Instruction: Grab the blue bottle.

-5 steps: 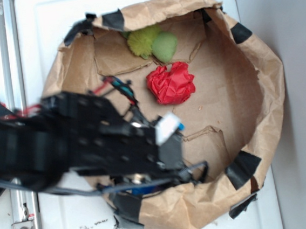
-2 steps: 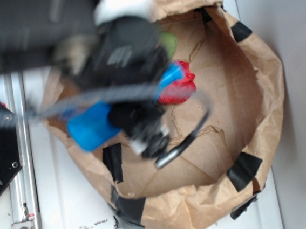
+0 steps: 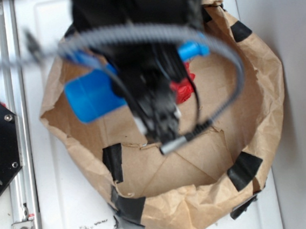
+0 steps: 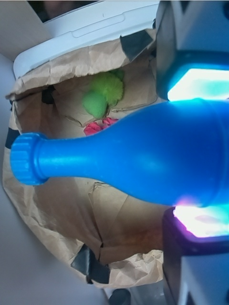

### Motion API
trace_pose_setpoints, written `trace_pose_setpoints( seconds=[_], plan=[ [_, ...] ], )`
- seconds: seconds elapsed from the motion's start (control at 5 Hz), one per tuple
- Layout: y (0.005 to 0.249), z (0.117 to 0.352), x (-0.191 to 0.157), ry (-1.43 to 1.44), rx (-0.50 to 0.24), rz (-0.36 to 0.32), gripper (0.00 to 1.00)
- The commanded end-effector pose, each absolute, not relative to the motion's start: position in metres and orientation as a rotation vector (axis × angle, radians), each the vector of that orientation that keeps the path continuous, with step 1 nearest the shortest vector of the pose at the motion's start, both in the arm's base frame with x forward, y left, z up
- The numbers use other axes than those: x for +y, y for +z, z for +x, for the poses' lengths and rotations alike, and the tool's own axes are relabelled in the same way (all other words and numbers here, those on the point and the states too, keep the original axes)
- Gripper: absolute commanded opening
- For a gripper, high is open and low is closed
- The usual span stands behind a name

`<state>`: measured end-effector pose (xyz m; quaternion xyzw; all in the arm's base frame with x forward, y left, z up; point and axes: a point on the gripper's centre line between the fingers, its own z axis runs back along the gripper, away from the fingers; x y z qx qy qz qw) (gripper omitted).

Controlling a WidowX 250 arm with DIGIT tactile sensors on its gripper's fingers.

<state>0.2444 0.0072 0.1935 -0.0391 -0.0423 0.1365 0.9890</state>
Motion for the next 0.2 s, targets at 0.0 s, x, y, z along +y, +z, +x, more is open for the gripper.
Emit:
trace_pose_setpoints(
  seconds=[0.0],
  plan=[
    [0.1903,0.2676,0.0017,0.284,-0.188,-0.050,0.00]
  ],
)
